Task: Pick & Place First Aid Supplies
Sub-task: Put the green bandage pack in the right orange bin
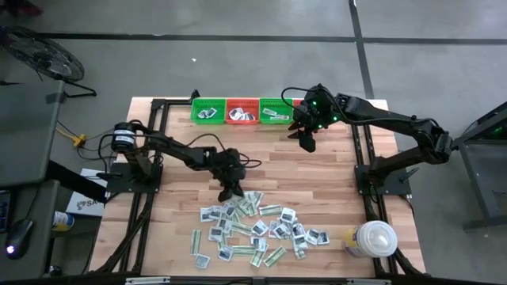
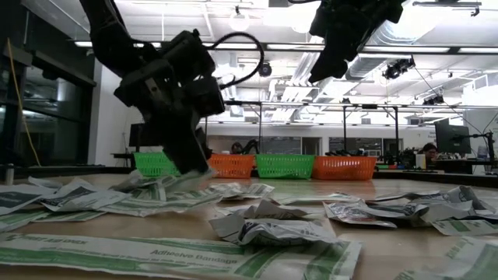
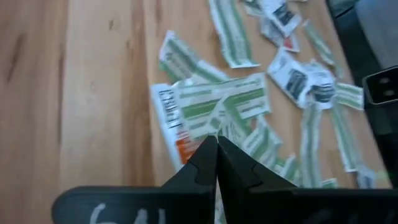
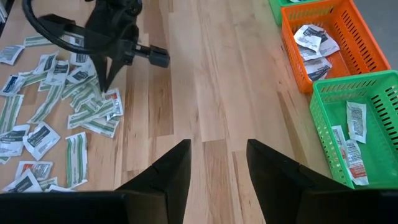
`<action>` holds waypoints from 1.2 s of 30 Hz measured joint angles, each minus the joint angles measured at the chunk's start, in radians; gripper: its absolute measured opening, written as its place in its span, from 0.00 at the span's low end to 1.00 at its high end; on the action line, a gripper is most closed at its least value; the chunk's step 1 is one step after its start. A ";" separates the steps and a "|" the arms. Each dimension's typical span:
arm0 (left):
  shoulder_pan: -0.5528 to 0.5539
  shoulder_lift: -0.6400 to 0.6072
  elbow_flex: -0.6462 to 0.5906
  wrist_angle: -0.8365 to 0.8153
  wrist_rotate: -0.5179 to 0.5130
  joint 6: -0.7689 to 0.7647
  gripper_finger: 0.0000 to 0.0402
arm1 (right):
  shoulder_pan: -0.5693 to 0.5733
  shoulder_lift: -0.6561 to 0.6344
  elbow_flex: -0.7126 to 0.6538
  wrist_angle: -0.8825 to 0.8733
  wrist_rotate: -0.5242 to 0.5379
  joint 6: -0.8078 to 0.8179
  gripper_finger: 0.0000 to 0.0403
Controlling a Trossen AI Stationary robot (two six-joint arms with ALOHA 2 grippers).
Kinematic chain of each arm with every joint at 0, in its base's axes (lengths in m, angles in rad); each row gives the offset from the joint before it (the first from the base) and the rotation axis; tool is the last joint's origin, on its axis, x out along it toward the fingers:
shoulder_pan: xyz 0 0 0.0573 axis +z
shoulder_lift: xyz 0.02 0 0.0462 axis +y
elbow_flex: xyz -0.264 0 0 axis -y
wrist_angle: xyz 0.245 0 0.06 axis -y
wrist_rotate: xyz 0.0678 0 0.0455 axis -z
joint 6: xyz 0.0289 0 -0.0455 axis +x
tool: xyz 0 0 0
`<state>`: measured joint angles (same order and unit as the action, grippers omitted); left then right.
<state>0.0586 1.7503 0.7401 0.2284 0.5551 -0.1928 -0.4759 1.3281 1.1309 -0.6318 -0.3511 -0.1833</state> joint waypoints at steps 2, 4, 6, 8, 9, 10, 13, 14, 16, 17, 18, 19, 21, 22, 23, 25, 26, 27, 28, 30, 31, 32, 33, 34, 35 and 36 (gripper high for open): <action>0.000 -0.017 0.010 -0.002 0.011 -0.003 0.00 | 0.000 0.000 0.000 0.000 0.000 0.000 0.37; 0.000 -0.039 0.023 0.001 0.012 -0.004 0.00 | 0.000 0.000 0.000 0.000 0.000 0.000 0.37; 0.000 -0.059 0.032 -0.002 0.006 -0.004 0.00 | 0.000 0.000 0.000 0.000 0.000 0.000 0.37; 0.000 -0.080 0.042 -0.006 -0.012 -0.004 0.00 | 0.000 0.000 0.000 0.000 0.000 0.000 0.37; 0.000 -0.090 0.049 -0.015 -0.016 -0.004 0.00 | 0.000 0.000 0.000 0.000 0.000 0.000 0.37; 0.000 -0.100 0.057 -0.023 -0.024 -0.004 0.00 | 0.000 0.000 0.000 0.000 0.000 0.000 0.37; 0.000 -0.127 0.078 -0.027 -0.052 -0.002 0.00 | 0.000 0.000 0.000 0.000 0.000 -0.004 0.37; 0.000 -0.136 0.085 -0.029 -0.067 0.002 0.00 | 0.000 0.000 0.000 0.000 0.000 -0.004 0.37; 0.000 -0.153 0.099 -0.029 -0.099 0.010 0.00 | 0.000 0.000 0.000 0.000 0.000 -0.008 0.37; 0.001 -0.160 0.105 -0.029 -0.118 0.015 0.00 | 0.000 0.000 0.000 0.000 0.000 -0.008 0.37; 0.001 -0.168 0.110 -0.029 -0.144 0.024 0.00 | 0.000 0.000 0.000 0.001 0.000 -0.008 0.37; 0.001 -0.175 0.114 -0.030 -0.169 0.033 0.00 | 0.000 0.000 0.000 0.000 0.000 -0.008 0.37; 0.001 -0.186 0.127 -0.028 -0.229 0.045 0.00 | 0.000 0.000 0.000 0.001 0.000 -0.008 0.37; 0.001 -0.192 0.132 -0.030 -0.264 0.056 0.00 | 0.000 0.000 0.000 0.000 0.000 -0.008 0.37; 0.001 -0.197 0.139 -0.029 -0.310 0.069 0.00 | 0.000 0.000 0.000 0.001 0.000 -0.008 0.37; 0.001 -0.210 0.149 -0.026 -0.401 0.094 0.00 | 0.000 0.000 0.000 0.001 0.000 -0.008 0.37; 0.001 -0.216 0.152 -0.011 -0.443 0.110 0.00 | 0.000 0.000 0.000 0.002 0.000 -0.008 0.37; 0.001 -0.224 0.153 0.002 -0.486 0.122 0.00 | 0.000 0.000 0.000 0.004 0.000 -0.008 0.37; 0.001 -0.230 0.154 0.018 -0.535 0.135 0.00 | 0.000 0.000 0.000 0.005 0.000 -0.008 0.37; 0.001 -0.239 0.154 0.056 -0.629 0.157 0.00 | 0.000 0.000 0.000 0.007 0.000 -0.008 0.37; 0.001 -0.240 0.154 0.080 -0.672 0.164 0.00 | 0.000 0.000 0.000 0.008 0.000 -0.008 0.37; 0.001 -0.240 0.154 0.106 -0.704 0.167 0.00 | 0.000 0.000 0.000 0.009 0.000 -0.008 0.37; 0.001 -0.240 0.154 0.127 -0.733 0.171 0.00 | 0.000 0.000 0.000 0.011 0.000 -0.008 0.37; 0.001 -0.240 0.154 0.152 -0.756 0.177 0.00 | 0.000 0.000 0.000 0.014 -0.005 -0.008 0.37; 0.001 -0.240 0.154 0.176 -0.775 0.188 0.00 | 0.000 0.000 0.000 0.018 -0.011 -0.008 0.37; 0.001 -0.240 0.154 0.199 -0.793 0.198 0.00 | 0.000 0.000 0.000 0.021 -0.022 -0.008 0.37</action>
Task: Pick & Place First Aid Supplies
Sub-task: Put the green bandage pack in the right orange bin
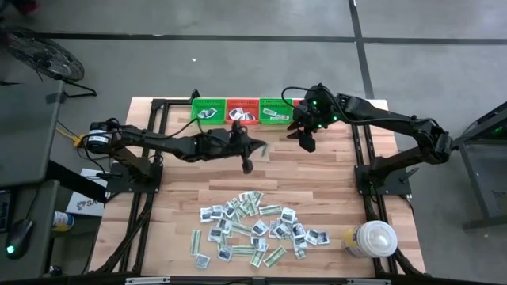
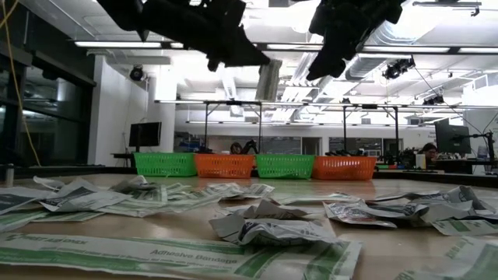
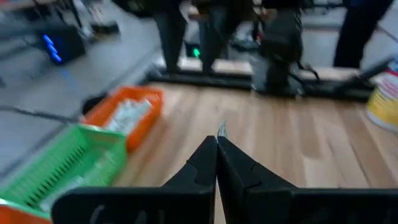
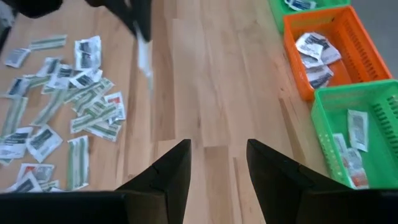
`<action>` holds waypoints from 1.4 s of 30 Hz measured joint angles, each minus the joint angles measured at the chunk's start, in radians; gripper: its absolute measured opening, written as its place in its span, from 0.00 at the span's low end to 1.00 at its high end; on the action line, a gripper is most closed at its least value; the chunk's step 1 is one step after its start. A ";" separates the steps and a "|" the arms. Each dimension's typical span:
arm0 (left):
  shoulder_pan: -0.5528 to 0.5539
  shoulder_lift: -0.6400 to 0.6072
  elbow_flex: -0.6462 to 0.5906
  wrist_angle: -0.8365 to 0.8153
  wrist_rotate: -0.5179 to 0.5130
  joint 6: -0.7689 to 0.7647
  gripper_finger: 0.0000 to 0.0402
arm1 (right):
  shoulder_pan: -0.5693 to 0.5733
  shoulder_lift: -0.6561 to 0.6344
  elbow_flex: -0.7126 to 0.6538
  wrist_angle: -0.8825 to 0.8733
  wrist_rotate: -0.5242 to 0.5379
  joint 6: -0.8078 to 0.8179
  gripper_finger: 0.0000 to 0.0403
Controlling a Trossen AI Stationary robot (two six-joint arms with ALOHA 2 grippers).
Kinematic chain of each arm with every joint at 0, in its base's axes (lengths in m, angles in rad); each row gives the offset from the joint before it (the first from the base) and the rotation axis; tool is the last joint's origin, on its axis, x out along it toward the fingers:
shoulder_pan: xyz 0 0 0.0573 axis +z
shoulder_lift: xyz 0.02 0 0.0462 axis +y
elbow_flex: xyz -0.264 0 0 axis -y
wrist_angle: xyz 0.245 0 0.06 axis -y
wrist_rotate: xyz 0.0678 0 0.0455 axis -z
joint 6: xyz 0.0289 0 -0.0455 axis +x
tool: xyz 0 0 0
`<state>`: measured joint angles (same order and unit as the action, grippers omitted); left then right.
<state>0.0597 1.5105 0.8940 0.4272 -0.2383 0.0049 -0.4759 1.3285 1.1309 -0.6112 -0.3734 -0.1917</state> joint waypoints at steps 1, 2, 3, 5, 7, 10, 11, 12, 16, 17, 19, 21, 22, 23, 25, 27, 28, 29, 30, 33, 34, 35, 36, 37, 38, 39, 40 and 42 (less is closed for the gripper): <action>0.000 0.000 0.000 0.022 -0.018 0.010 0.00 | 0.000 0.000 0.000 0.003 -0.013 0.000 0.37; 0.000 0.000 0.000 0.043 -0.036 0.020 0.00 | 0.000 0.000 0.000 0.008 -0.033 -0.001 0.37; 0.000 0.000 0.000 0.065 -0.054 0.034 0.00 | 0.000 0.000 0.000 0.016 -0.056 -0.006 0.37; 0.000 0.000 0.000 0.117 -0.087 0.063 0.00 | 0.000 0.000 0.000 0.032 -0.105 -0.015 0.37; 0.006 0.000 0.000 0.178 -0.094 0.089 0.00 | 0.000 0.000 0.000 0.052 -0.142 -0.015 0.37; 0.023 0.000 0.000 0.251 -0.086 0.100 0.00 | 0.010 0.000 0.000 0.093 -0.162 -0.009 0.37; 0.030 0.000 0.000 0.262 -0.085 0.103 0.00 | 0.015 0.000 0.000 0.113 -0.158 -0.004 0.37; 0.036 0.000 0.000 0.267 -0.084 0.109 0.00 | 0.020 0.000 0.000 0.136 -0.157 -0.003 0.37; 0.055 0.002 0.003 0.291 -0.052 0.127 0.00 | 0.048 0.000 0.000 0.235 -0.106 0.010 0.37; 0.059 0.002 0.003 0.293 -0.040 0.126 0.00 | 0.054 0.000 0.000 0.253 -0.080 0.014 0.37; 0.059 0.002 0.003 0.291 -0.028 0.123 0.00 | 0.063 0.000 0.000 0.280 -0.041 0.016 0.37; 0.059 0.002 0.003 0.306 -0.027 0.133 0.00 | 0.067 0.001 0.000 0.300 0.002 0.020 0.37; 0.059 0.002 0.003 0.319 -0.025 0.140 0.00 | 0.067 0.007 0.000 0.309 0.014 0.031 0.37; 0.059 0.002 0.003 0.329 -0.024 0.145 0.00 | 0.067 0.012 0.000 0.315 0.013 0.039 0.37; 0.059 0.002 0.003 0.334 -0.020 0.148 0.00 | 0.064 0.027 0.000 0.319 -0.029 0.055 0.37; 0.059 0.002 0.003 0.334 -0.020 0.150 0.00 | 0.064 0.040 0.000 0.330 -0.076 0.064 0.37; 0.059 0.002 0.003 0.337 -0.020 0.153 0.00 | 0.067 0.046 0.000 0.334 -0.087 0.070 0.37; 0.059 0.002 0.003 0.340 -0.020 0.153 0.00 | 0.072 0.054 0.000 0.341 -0.091 0.078 0.37; 0.059 0.002 0.003 0.341 -0.019 0.154 0.00 | 0.075 0.061 0.000 0.347 -0.093 0.081 0.37; 0.059 0.002 0.003 0.341 -0.018 0.156 0.00 | 0.081 0.083 0.000 0.345 -0.095 0.079 0.37; 0.059 0.002 0.003 0.341 -0.015 0.156 0.00 | 0.084 0.087 0.000 0.345 -0.093 0.079 0.36; 0.059 0.002 0.003 0.341 -0.011 0.156 0.00 | 0.085 0.087 0.000 0.345 -0.093 0.079 0.35; 0.059 0.002 0.003 0.341 -0.011 0.156 0.00 | 0.085 0.087 0.000 0.346 -0.093 0.079 0.33; 0.059 0.002 0.003 0.341 -0.011 0.156 0.00 | 0.085 0.087 0.000 0.347 -0.093 0.078 0.31; 0.059 0.002 0.003 0.341 -0.011 0.156 0.00 | 0.085 0.087 0.000 0.348 -0.091 0.075 0.28; 0.059 0.002 0.003 0.341 -0.011 0.156 0.00 | 0.085 0.087 0.000 0.348 -0.087 0.072 0.25; 0.059 0.002 0.003 0.341 -0.011 0.156 0.00 | 0.084 0.087 0.000 0.348 -0.083 0.071 0.21; 0.059 0.002 0.003 0.341 -0.011 0.156 0.00 | 0.078 0.087 0.000 0.348 -0.080 0.070 0.13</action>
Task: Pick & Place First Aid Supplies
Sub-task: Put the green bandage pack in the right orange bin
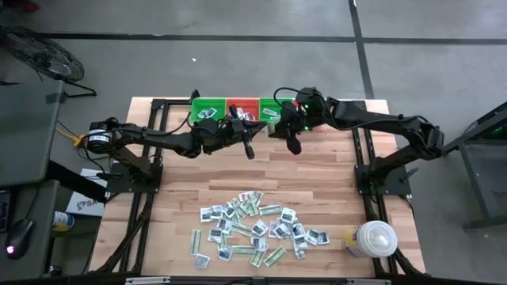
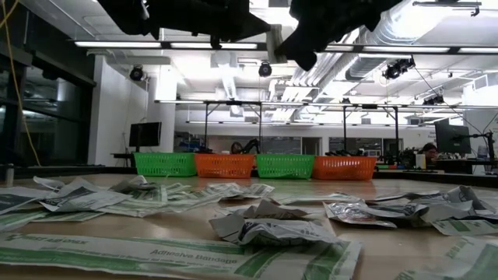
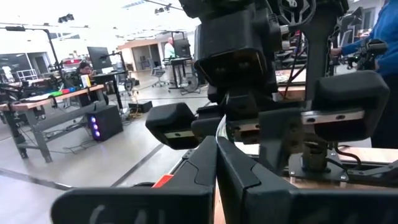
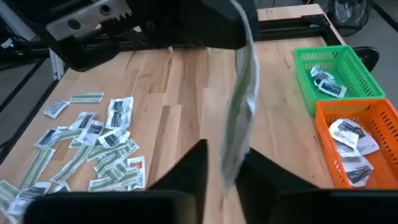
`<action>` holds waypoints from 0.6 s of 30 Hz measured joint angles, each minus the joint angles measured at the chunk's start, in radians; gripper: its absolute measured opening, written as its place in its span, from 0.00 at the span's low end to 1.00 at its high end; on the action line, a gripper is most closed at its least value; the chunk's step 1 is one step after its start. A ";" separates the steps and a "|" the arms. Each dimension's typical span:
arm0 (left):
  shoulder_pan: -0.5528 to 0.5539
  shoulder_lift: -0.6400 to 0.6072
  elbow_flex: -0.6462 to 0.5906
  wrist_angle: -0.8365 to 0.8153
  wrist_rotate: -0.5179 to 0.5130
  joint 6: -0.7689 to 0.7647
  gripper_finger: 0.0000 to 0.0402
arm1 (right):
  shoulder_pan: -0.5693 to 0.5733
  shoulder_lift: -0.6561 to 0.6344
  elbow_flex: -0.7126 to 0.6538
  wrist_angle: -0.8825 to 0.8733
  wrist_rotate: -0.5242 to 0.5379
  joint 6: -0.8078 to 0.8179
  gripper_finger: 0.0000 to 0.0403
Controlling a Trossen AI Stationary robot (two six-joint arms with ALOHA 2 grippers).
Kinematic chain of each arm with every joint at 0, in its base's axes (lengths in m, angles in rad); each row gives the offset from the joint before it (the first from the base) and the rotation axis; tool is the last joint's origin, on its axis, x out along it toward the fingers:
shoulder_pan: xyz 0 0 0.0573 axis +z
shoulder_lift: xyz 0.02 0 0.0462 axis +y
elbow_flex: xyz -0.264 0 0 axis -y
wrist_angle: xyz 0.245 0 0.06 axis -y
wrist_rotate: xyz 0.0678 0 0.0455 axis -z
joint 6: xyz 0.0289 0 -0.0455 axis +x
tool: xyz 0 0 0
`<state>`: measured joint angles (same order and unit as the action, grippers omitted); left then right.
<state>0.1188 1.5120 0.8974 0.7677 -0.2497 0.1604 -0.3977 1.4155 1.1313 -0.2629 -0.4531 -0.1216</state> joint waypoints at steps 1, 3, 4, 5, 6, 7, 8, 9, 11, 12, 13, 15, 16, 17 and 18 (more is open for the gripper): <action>0.000 0.000 0.000 0.000 0.000 0.000 0.00 | -0.003 0.000 0.000 0.002 0.000 -0.001 0.09; 0.000 0.000 0.000 0.000 0.000 0.000 0.00 | -0.008 0.000 0.000 0.005 0.000 -0.002 0.02; 0.000 0.000 0.000 0.000 0.000 0.000 0.00 | -0.009 0.000 0.000 0.007 0.001 -0.002 0.02; 0.000 0.000 0.000 0.000 0.000 0.000 0.00 | -0.009 0.000 0.000 0.009 0.002 0.000 0.02; 0.000 0.000 0.000 0.000 0.000 0.000 0.00 | -0.009 0.000 0.000 0.011 0.007 0.009 0.03; 0.000 0.000 0.000 0.000 0.000 0.000 0.00 | -0.008 0.000 0.000 0.014 0.012 0.013 0.02; 0.000 0.000 0.000 0.000 -0.001 0.000 0.00 | -0.008 0.000 0.000 0.014 0.018 0.015 0.01; 0.000 0.000 0.000 -0.002 -0.003 0.000 0.00 | -0.008 0.000 0.000 0.014 0.022 0.014 0.01; 0.000 0.000 0.000 -0.008 -0.004 0.000 0.00 | -0.008 0.000 0.000 0.013 0.035 0.013 0.01; 0.000 0.000 0.000 -0.011 -0.004 -0.001 0.00 | -0.008 0.000 0.000 0.013 0.039 0.014 0.00; 0.000 0.000 0.000 -0.012 -0.004 0.000 0.00 | -0.008 0.000 0.000 0.012 0.043 0.017 0.00; 0.000 0.000 0.000 -0.013 -0.004 0.018 0.01 | -0.008 0.000 0.000 0.012 0.043 0.019 0.00; 0.000 0.000 0.000 -0.015 -0.004 0.031 0.01 | -0.008 0.000 0.000 0.012 0.043 0.019 0.00; 0.000 0.000 0.000 -0.015 -0.004 0.043 0.03 | -0.008 0.000 0.000 0.011 0.044 0.020 0.00; 0.000 0.000 0.000 -0.016 -0.005 0.051 0.05 | -0.008 0.000 0.000 0.009 0.050 0.024 0.00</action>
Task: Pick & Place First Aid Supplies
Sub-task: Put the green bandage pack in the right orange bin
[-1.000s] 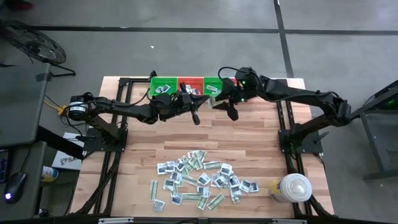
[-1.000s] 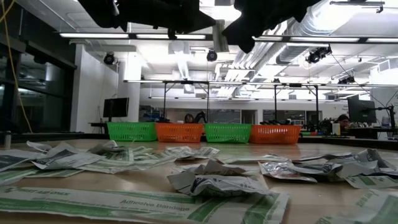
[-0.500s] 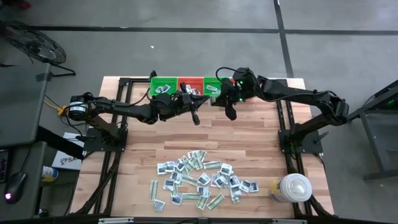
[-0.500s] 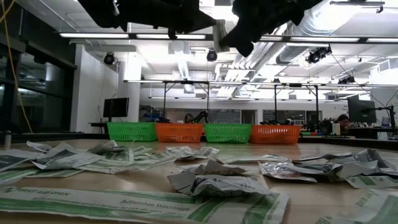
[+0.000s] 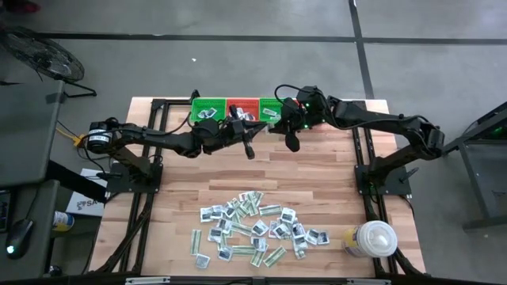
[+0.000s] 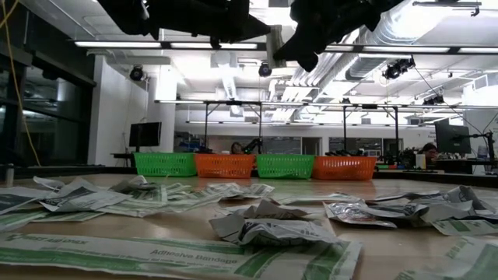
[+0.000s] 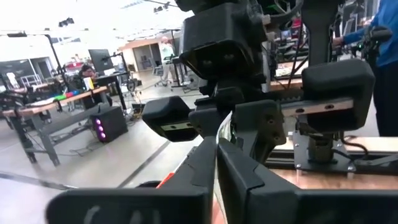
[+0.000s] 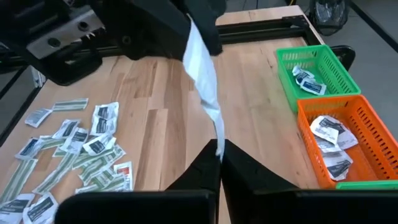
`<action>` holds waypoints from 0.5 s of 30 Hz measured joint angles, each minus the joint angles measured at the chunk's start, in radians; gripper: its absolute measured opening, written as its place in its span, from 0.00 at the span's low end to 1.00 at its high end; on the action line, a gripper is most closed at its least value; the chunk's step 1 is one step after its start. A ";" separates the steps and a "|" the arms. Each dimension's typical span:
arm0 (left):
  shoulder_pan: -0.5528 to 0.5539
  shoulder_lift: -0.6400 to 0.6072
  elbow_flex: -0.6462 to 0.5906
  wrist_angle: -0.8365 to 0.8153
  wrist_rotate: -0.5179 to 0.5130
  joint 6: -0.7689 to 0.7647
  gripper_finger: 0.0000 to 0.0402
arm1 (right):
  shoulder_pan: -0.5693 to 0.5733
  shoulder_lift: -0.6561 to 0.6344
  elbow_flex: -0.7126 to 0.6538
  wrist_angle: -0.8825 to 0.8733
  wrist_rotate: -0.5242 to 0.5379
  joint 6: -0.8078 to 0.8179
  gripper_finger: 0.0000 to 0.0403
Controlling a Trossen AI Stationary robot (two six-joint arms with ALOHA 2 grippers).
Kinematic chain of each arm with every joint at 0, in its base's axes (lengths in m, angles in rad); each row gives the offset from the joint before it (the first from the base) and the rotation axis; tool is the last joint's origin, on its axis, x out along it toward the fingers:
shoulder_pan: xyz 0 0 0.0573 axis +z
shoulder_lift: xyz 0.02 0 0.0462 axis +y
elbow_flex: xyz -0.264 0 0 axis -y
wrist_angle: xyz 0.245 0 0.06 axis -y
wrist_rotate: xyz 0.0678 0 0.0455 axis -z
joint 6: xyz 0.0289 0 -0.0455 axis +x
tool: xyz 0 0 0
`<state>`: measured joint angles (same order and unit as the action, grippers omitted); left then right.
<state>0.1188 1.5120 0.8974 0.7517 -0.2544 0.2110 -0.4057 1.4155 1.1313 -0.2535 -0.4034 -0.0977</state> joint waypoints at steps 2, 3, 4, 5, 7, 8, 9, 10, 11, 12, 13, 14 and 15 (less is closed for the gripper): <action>0.000 0.000 0.000 0.000 -0.009 0.004 0.10 | 0.000 -0.001 0.000 -0.013 0.021 0.010 0.00; 0.000 0.000 0.000 0.000 -0.022 0.005 0.13 | -0.002 -0.001 0.000 -0.023 0.032 0.008 0.00; 0.000 0.000 0.000 0.000 -0.040 0.010 0.16 | -0.006 -0.001 0.000 -0.033 0.040 0.006 0.00; 0.000 0.000 0.000 0.000 -0.052 0.021 0.19 | -0.010 -0.001 0.000 -0.043 0.048 0.004 0.00; 0.000 0.000 0.000 0.001 -0.071 0.029 0.26 | -0.025 -0.001 0.000 -0.063 0.055 0.004 0.00; 0.000 0.000 0.000 0.001 -0.078 0.028 0.28 | -0.034 -0.001 0.000 -0.074 0.055 0.004 0.00; 0.000 0.000 0.000 0.000 -0.088 0.029 0.31 | -0.044 -0.001 0.000 -0.087 0.057 0.004 0.00; 0.000 -0.004 0.000 -0.004 -0.097 0.031 0.33 | -0.055 -0.001 0.000 -0.103 0.061 0.004 0.00; 0.000 -0.010 0.000 -0.014 -0.109 0.035 0.35 | -0.066 -0.001 0.000 -0.120 0.070 0.004 0.00; 0.001 -0.019 0.000 -0.025 -0.124 0.040 0.37 | -0.078 -0.001 0.000 -0.137 0.081 0.004 0.00; 0.005 -0.032 0.000 -0.047 -0.131 0.044 0.38 | -0.090 -0.001 0.000 -0.157 0.098 0.002 0.00; 0.012 -0.048 0.000 -0.076 -0.133 0.045 0.39 | -0.101 -0.001 0.000 -0.178 0.120 -0.008 0.00; 0.020 -0.066 0.000 -0.107 -0.131 0.042 0.40 | -0.114 -0.001 0.000 -0.199 0.139 -0.019 0.00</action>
<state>0.1385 1.4460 0.8974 0.6447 -0.3855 0.2530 -0.5192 1.4147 1.1313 -0.4521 -0.2648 -0.1168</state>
